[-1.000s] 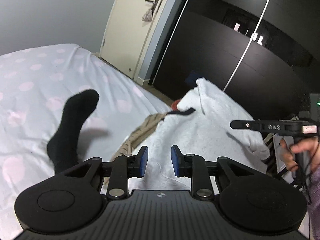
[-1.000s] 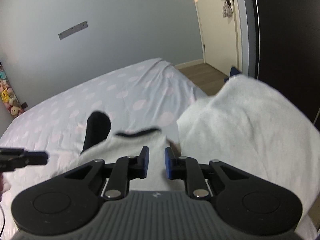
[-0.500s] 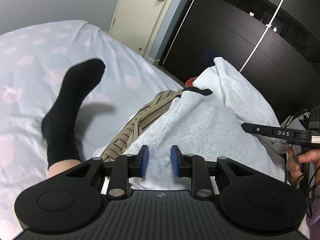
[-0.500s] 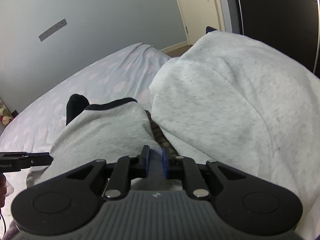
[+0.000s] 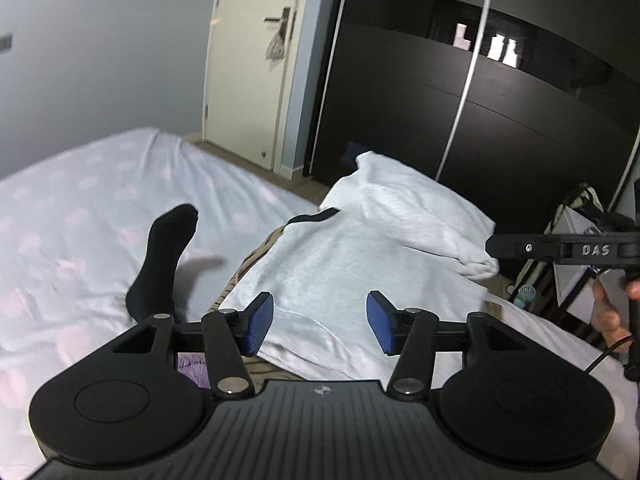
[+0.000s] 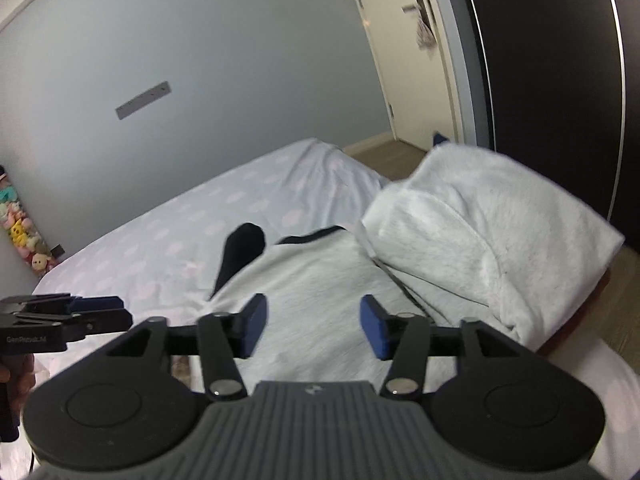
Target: Fold clothes
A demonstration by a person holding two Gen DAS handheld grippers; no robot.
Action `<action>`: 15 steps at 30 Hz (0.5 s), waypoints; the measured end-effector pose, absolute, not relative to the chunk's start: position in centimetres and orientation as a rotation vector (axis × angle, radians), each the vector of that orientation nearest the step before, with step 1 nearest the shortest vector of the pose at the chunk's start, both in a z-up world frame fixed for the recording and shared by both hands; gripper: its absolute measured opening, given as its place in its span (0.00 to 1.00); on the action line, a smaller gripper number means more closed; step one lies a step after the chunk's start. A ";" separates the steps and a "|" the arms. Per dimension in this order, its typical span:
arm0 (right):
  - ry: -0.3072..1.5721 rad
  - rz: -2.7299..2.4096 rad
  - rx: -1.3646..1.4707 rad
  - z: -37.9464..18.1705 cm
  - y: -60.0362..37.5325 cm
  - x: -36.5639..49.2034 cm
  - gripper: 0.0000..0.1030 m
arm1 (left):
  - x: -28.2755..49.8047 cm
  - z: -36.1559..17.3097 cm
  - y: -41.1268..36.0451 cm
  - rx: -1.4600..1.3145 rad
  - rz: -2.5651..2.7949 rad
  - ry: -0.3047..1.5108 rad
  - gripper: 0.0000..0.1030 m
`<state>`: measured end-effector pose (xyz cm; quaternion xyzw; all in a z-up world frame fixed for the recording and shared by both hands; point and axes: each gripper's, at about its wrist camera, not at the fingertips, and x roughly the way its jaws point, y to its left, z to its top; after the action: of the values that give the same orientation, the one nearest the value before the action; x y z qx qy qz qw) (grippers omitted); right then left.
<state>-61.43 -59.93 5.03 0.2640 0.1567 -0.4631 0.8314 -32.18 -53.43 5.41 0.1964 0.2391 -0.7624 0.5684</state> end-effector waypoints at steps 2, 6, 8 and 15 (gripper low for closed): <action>0.316 -0.966 0.547 6.3 -57.6 -61.4 0.63 | -32.8 6.4 -51.6 0.456 -1.783 0.522 0.53; 0.247 -0.977 0.496 8.4 -52.6 -61.3 0.84 | -34.0 7.9 -48.5 0.429 -1.774 0.465 0.66; 0.213 -1.012 0.477 9.0 -50.5 -61.2 0.89 | -34.6 8.3 -47.4 0.421 -1.759 0.449 0.74; 0.214 -1.144 0.450 9.7 -45.7 -60.3 0.93 | -36.2 8.4 -44.2 0.381 -1.748 0.389 0.79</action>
<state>-60.29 -45.71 9.70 0.2106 0.1002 -0.5358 0.8115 -36.21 -44.24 8.42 0.1649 0.1685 -0.7571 0.6093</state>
